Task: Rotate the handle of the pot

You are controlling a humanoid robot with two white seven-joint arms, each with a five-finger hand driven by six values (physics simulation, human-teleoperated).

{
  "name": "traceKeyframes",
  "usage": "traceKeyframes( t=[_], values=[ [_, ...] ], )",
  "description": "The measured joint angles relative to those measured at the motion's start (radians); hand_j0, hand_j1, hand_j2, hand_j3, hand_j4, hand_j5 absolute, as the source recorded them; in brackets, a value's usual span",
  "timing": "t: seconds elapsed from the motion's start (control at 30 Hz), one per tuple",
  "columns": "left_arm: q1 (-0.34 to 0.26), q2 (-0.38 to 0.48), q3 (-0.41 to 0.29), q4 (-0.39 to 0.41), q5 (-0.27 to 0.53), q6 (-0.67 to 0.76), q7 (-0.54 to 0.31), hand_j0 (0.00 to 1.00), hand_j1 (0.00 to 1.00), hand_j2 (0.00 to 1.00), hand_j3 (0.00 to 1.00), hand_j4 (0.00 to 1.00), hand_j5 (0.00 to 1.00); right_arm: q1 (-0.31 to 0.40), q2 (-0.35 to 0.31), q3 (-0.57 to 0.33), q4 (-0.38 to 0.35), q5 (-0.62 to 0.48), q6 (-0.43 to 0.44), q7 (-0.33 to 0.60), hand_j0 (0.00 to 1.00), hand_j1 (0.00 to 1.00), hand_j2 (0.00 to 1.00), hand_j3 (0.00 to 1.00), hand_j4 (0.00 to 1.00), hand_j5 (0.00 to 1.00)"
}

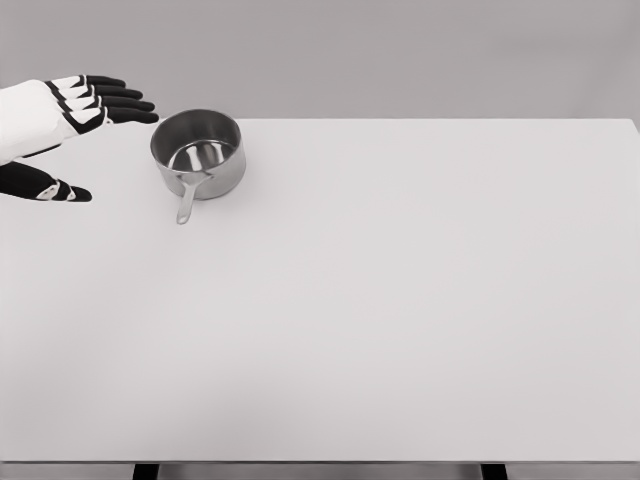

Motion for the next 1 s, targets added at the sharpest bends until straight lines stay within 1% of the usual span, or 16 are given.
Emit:
traceKeyframes(
  t=[0.17, 0.27, 0.3, 0.37, 0.43, 0.5, 0.6, 0.7, 0.73, 0.77, 0.87, 1.0],
  values=[
    [0.005, -0.003, -0.001, 0.001, 0.0, 0.0, -0.001, 1.0, 1.0, 1.0, 1.0, 1.0, 1.0, 0.0, 0.0, -0.002, -0.002, 0.0, -0.001, -0.001, 1.0, 1.0, 1.0, 1.0, 1.0, 1.0],
    [-0.02, -0.034, 0.001, 0.006, -0.017, 0.0, -0.006, 1.0, 1.0, 1.0, 1.0, 1.0, 1.0, 0.0, 0.0, 0.0, -0.001, 0.0, 0.0, 0.0, 1.0, 1.0, 1.0, 1.0, 1.0, 1.0],
    [-0.061, -0.059, 0.001, 0.007, -0.037, 0.0, -0.008, 1.0, 1.0, 1.0, 1.0, 1.0, 1.0, 0.0, 0.0, 0.001, 0.0, 0.0, 0.0, 0.0, 1.0, 1.0, 1.0, 1.0, 1.0, 1.0],
    [-0.081, -0.12, 0.0, 0.011, -0.106, 0.001, -0.032, 1.0, 1.0, 1.0, 1.0, 1.0, 1.0, 0.0, 0.0, 0.001, 0.0, 0.0, 0.0, 0.0, 1.0, 1.0, 1.0, 1.0, 1.0, 1.0],
    [-0.084, -0.2, -0.001, 0.016, -0.166, 0.0, -0.074, 1.0, 1.0, 1.0, 1.0, 1.0, 1.0, 0.0, 0.0, 0.002, 0.0, 0.0, 0.0, 0.0, 1.0, 1.0, 1.0, 1.0, 1.0, 1.0],
    [-0.089, -0.282, -0.002, 0.021, -0.201, 0.0, -0.098, 1.0, 1.0, 1.0, 1.0, 1.0, 1.0, 0.0, 0.0, 0.002, 0.0, -0.001, 0.0, 0.0, 1.0, 1.0, 1.0, 1.0, 1.0, 1.0],
    [-0.094, -0.373, -0.007, 0.024, -0.238, 0.0, -0.114, 1.0, 1.0, 1.0, 1.0, 1.0, 1.0, 0.0, 0.0, 0.002, 0.0, -0.001, 0.0, 0.0, 1.0, 1.0, 1.0, 1.0, 1.0, 1.0],
    [-0.094, -0.452, -0.01, 0.024, -0.33, 0.0, -0.119, 1.0, 1.0, 1.0, 1.0, 1.0, 1.0, 0.0, 0.0, 0.002, 0.0, -0.001, 0.0, 0.0, 1.0, 1.0, 1.0, 1.0, 1.0, 1.0],
    [-0.104, -0.478, -0.01, 0.024, -0.355, 0.0, -0.119, 1.0, 1.0, 1.0, 1.0, 1.0, 1.0, 0.0, 0.0, 0.002, 0.0, -0.001, 0.0, 0.0, 1.0, 1.0, 1.0, 1.0, 1.0, 1.0],
    [-0.115, -0.502, -0.011, 0.025, -0.376, 0.0, -0.12, 1.0, 1.0, 1.0, 1.0, 1.0, 1.0, 0.0, 0.0, 0.002, 0.0, 0.0, 0.0, 0.0, 1.0, 1.0, 1.0, 1.0, 1.0, 1.0],
    [-0.106, -0.553, -0.013, 0.028, -0.419, 0.0, -0.119, 1.0, 1.0, 1.0, 1.0, 1.0, 1.0, 0.0, 0.0, 0.002, 0.0, 0.0, 0.0, 0.0, 1.0, 1.0, 1.0, 1.0, 1.0, 1.0],
    [-0.104, -0.609, -0.02, 0.069, -0.437, 0.0, -0.113, 1.0, 1.0, 1.0, 1.0, 1.0, 1.0, 0.0, 0.0, 0.002, 0.0, -0.001, 0.0, 0.0, 1.0, 1.0, 1.0, 1.0, 1.0, 1.0]
  ],
)
